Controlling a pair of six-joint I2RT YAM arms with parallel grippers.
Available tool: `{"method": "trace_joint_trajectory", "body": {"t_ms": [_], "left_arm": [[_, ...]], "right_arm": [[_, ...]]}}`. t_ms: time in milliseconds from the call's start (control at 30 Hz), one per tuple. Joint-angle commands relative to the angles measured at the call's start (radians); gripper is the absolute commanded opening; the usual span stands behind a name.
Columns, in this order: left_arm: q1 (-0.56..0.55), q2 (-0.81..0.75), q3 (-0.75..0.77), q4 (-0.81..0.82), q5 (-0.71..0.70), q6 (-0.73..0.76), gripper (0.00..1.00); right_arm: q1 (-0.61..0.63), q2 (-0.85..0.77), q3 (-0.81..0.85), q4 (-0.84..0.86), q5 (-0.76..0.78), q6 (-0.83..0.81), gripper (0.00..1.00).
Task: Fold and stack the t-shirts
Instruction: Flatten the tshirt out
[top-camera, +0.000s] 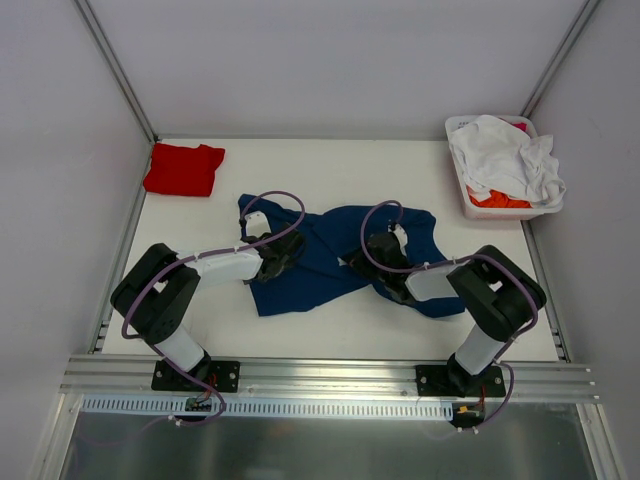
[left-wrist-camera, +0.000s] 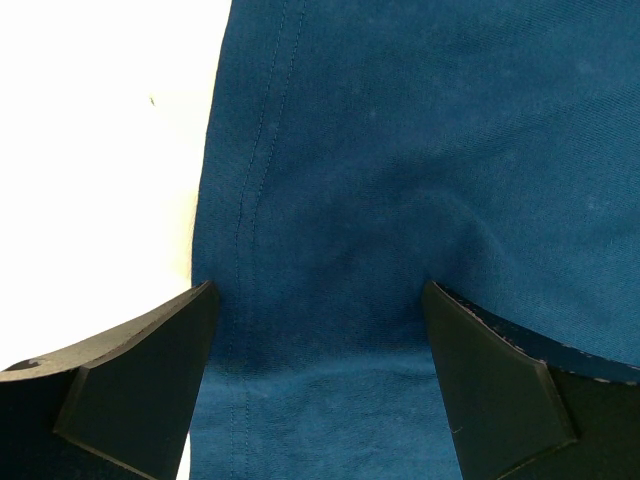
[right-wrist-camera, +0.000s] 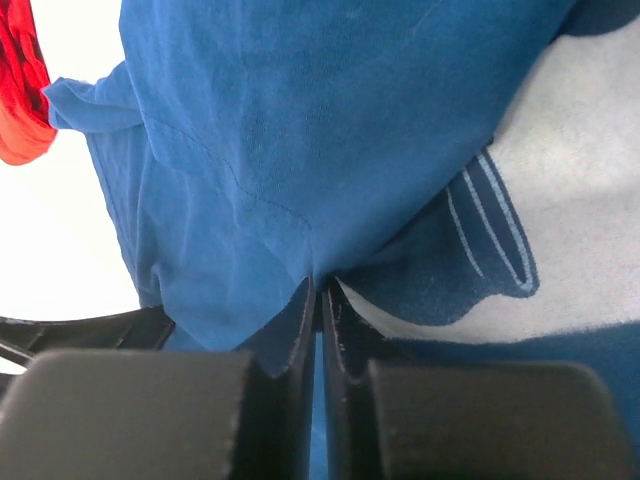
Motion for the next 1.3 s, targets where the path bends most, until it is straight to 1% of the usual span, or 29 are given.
{"method": "trace_joint_trajectory", "body": {"t_ms": [0, 200, 367, 533, 767, 800, 1033, 1233, 1267], "left_arm": [[-0.012, 0.011, -0.035, -0.077, 0.036, 0.014, 0.84], [-0.012, 0.017, -0.035, -0.077, 0.039, 0.01, 0.84], [-0.012, 0.017, -0.041, -0.077, 0.039, 0.005, 0.84], [-0.014, 0.014, -0.048, -0.077, 0.044, -0.003, 0.85], [-0.017, 0.018, -0.043, -0.077, 0.044, 0.002, 0.84], [-0.017, 0.021, -0.041, -0.077, 0.046, 0.003, 0.84], [-0.025, 0.037, -0.032, -0.077, 0.053, 0.006, 0.84], [-0.029, 0.035, -0.032, -0.077, 0.058, 0.01, 0.84], [-0.032, 0.035, -0.032, -0.077, 0.059, 0.01, 0.84]], "right_arm": [[-0.01, 0.005, 0.028, 0.046, -0.007, -0.012, 0.0], [-0.024, -0.043, 0.034, 0.033, -0.012, -0.044, 0.0], [-0.073, -0.126, 0.112, -0.097, -0.015, -0.136, 0.0], [-0.177, -0.137, 0.235, -0.218, -0.065, -0.234, 0.0], [-0.326, -0.019, 0.418, -0.289, -0.133, -0.29, 0.0], [-0.338, -0.002, 0.463, -0.307, -0.137, -0.294, 0.0], [-0.432, 0.147, 0.663, -0.376, -0.134, -0.366, 0.0], [-0.499, 0.273, 0.796, -0.414, -0.102, -0.429, 0.0], [-0.513, 0.288, 0.847, -0.425, -0.104, -0.439, 0.0]]}}
